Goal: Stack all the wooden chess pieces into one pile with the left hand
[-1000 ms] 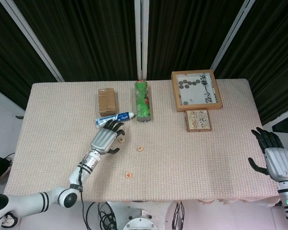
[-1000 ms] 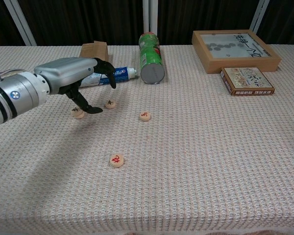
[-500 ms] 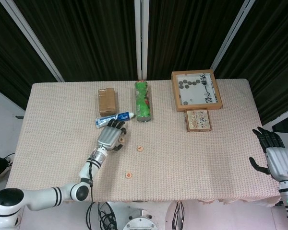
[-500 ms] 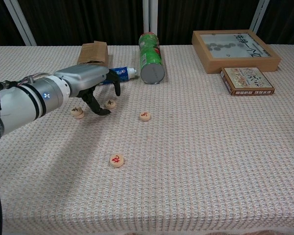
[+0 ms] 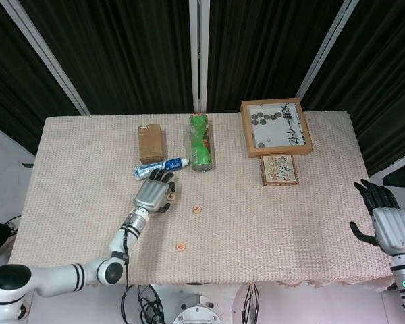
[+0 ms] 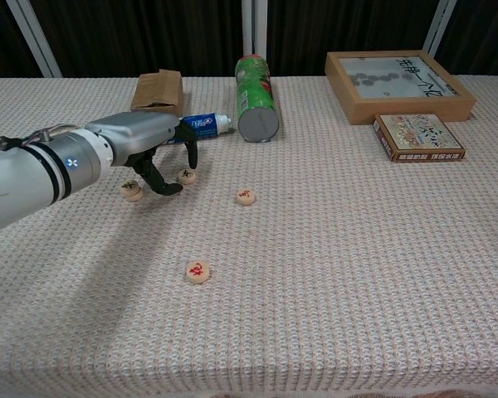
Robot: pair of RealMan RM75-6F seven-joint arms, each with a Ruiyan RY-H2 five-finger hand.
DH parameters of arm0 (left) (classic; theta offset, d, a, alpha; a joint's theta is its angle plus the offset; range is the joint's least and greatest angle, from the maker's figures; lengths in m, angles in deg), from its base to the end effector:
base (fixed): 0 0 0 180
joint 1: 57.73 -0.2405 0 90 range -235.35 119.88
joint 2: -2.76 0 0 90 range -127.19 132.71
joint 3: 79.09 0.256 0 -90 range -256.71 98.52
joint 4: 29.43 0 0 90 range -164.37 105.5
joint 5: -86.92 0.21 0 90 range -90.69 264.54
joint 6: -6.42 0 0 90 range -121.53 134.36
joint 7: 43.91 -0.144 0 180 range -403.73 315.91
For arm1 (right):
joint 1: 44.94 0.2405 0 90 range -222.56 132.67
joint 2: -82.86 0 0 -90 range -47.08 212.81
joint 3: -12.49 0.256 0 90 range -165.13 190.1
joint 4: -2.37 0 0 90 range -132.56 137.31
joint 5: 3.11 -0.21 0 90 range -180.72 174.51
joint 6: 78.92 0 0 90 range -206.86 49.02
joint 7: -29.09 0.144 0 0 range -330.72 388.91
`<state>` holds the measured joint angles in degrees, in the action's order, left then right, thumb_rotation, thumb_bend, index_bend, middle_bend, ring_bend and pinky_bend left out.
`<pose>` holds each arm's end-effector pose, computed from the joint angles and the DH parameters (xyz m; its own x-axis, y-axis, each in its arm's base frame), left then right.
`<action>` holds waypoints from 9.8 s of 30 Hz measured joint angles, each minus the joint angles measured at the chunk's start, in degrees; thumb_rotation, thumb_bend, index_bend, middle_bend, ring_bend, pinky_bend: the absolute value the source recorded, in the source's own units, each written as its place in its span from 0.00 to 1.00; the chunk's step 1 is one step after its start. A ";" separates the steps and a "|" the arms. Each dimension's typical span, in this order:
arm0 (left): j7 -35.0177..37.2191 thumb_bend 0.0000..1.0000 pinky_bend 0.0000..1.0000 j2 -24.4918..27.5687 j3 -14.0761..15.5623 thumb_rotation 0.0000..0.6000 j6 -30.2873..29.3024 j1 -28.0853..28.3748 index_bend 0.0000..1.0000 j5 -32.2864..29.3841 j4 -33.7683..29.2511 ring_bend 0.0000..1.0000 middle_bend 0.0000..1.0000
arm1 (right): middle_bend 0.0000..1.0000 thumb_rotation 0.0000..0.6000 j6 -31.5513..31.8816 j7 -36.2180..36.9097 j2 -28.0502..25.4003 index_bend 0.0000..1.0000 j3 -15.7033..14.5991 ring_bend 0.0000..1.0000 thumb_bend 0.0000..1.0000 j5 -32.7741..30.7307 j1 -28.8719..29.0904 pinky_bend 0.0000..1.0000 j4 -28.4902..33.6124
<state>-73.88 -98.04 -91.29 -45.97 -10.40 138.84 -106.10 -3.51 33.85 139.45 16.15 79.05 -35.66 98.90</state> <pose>-0.1231 0.3484 -0.0772 0.4676 0.3338 0.8185 0.8701 -0.3369 -0.3597 -0.3077 -0.2058 0.1782 0.3635 -0.1195 0.9239 -0.9308 -0.0061 0.3654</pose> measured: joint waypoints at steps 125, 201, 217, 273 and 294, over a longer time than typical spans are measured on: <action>1.93 0.28 0.00 15.36 19.21 1.00 -23.83 -18.36 0.38 25.30 -26.95 0.00 0.15 | 0.00 1.00 -1.17 -0.99 -0.81 0.00 -0.50 0.00 0.29 -0.41 0.42 0.00 1.09; 6.53 0.29 0.00 -1.25 12.60 1.00 -8.90 -17.69 0.48 27.75 -11.48 0.00 0.16 | 0.00 1.00 -0.44 2.20 -1.96 0.00 0.13 0.00 0.29 -0.70 -0.31 0.00 0.25; 3.19 0.29 0.00 7.47 11.06 1.00 -12.04 -18.49 0.49 27.13 -21.96 0.00 0.18 | 0.00 1.00 -0.68 2.00 -1.83 0.00 -0.03 0.00 0.29 -0.30 -0.18 0.00 0.30; 13.57 0.29 0.00 13.41 3.24 1.00 -1.61 -9.37 0.47 8.84 -11.90 0.00 0.19 | 0.00 1.00 -1.10 0.22 -1.38 0.00 -0.37 0.00 0.29 -0.34 0.13 0.00 0.89; 15.26 0.29 0.00 13.50 4.05 1.00 -1.66 -9.23 0.43 9.23 -10.70 0.00 0.19 | 0.00 1.00 -1.59 -0.14 -1.13 0.00 -0.29 0.00 0.29 -0.83 0.36 0.00 0.66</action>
<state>-58.62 -84.54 -87.24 -47.63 -19.63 148.08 -116.80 -5.10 33.71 138.33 15.87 78.21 -35.29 99.56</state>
